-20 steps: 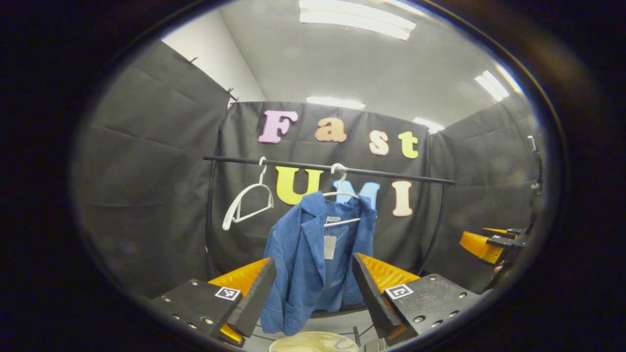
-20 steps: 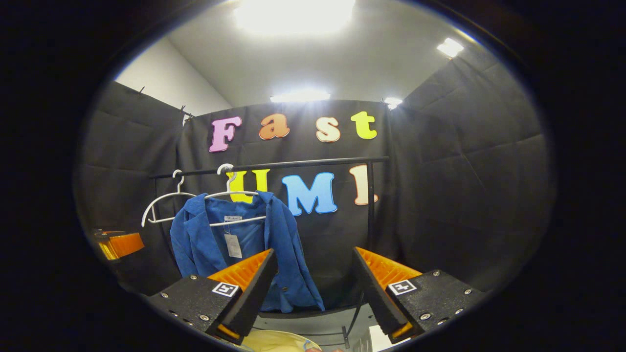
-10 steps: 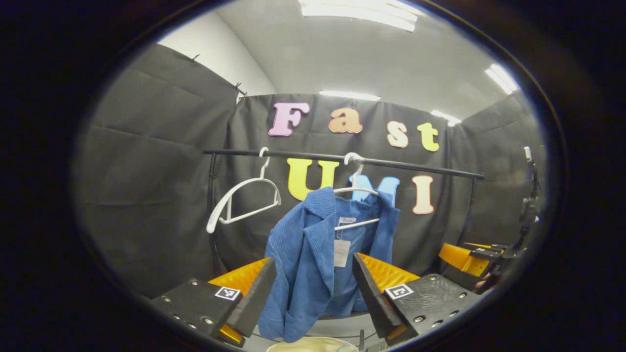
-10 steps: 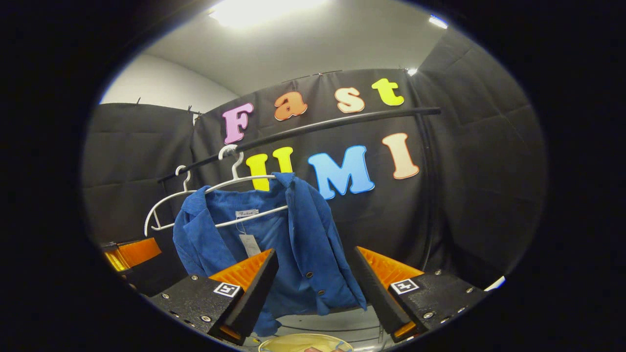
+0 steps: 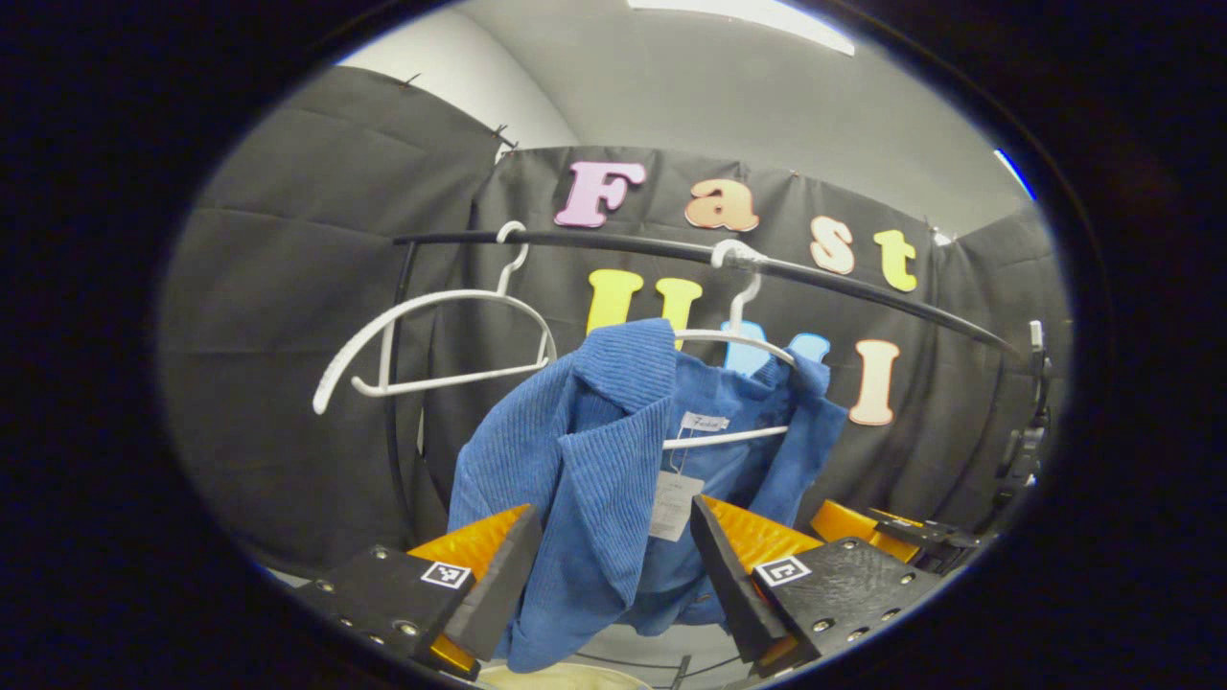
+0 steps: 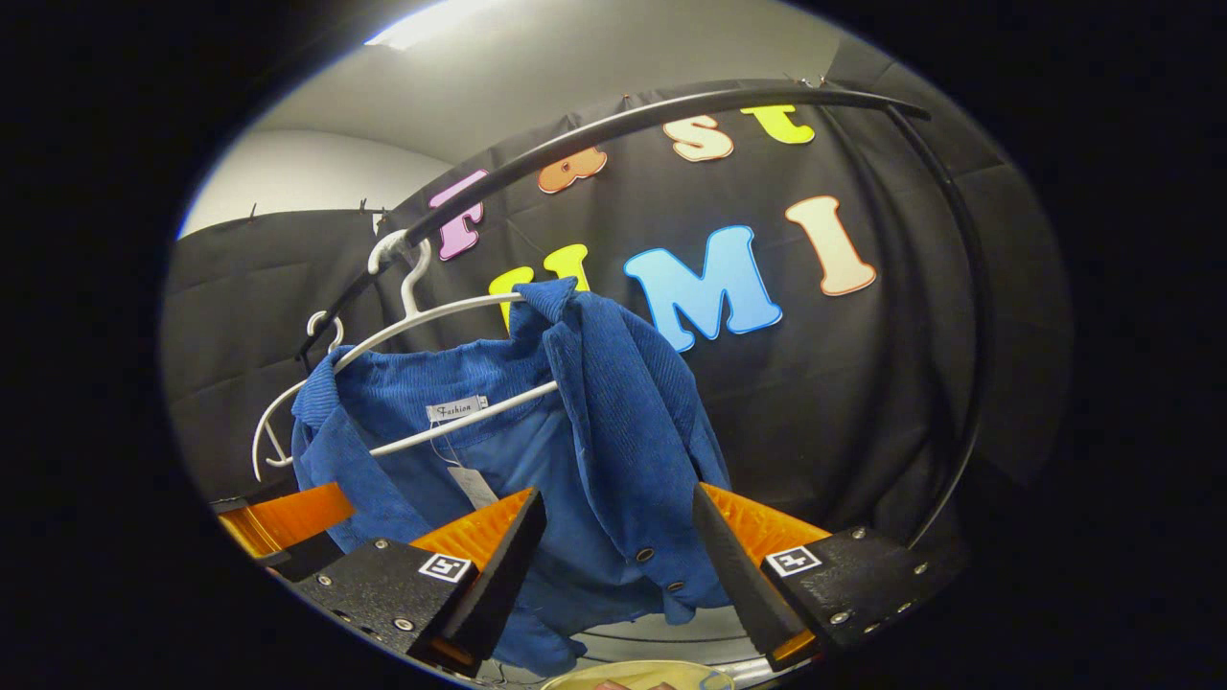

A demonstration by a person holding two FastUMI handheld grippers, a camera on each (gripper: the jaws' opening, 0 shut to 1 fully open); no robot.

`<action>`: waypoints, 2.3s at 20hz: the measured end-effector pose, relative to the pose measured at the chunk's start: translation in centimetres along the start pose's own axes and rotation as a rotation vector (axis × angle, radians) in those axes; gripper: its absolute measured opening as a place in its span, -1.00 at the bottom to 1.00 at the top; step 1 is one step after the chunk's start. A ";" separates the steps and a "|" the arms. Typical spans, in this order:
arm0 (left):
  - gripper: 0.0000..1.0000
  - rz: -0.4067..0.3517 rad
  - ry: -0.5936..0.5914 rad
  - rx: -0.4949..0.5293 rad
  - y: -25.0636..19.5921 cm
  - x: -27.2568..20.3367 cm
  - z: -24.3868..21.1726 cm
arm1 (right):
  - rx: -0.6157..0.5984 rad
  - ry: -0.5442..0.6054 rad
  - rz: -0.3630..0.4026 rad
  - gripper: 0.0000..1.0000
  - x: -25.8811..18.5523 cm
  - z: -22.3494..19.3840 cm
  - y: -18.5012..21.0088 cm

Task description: Grasp the clothes on the hanger with both hands and then place them into the laundry hamper below.

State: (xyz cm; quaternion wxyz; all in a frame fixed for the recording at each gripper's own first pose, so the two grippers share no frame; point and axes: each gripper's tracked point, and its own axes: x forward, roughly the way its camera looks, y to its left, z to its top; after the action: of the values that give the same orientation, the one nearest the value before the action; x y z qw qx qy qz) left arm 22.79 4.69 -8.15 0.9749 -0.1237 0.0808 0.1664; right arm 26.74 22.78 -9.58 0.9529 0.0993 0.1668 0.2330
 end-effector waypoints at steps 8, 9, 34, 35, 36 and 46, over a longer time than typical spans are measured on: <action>0.82 0.115 -0.001 -0.006 0.8 4.9 -0.7 | 0.016 -0.018 -0.001 0.80 6.6 0.0 -0.2; 0.82 0.133 -0.002 0.004 0.9 4.9 -0.9 | 0.019 -0.016 0.002 0.89 7.3 0.0 -0.2; -0.87 0.089 -0.054 0.033 2.8 0.8 1.8 | 0.085 -0.057 0.032 -1.00 9.6 3.4 -5.3; -0.89 0.079 -0.055 0.041 2.6 0.6 2.1 | 0.077 -0.074 0.023 -0.99 9.4 4.0 -5.6; -0.90 0.086 -0.061 0.053 2.7 0.4 2.5 | 0.071 -0.092 0.015 -0.99 9.0 4.4 -6.0; -0.89 0.087 -0.123 0.206 2.5 -4.0 7.3 | 0.156 -0.197 -0.004 -0.99 9.5 7.8 -6.5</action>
State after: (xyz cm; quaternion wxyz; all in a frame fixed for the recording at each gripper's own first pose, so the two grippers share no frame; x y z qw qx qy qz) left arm 19.01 7.69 -0.93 0.9775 -0.0089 0.0430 0.2065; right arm 40.18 20.79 -6.71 0.9545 0.1951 0.0903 0.2067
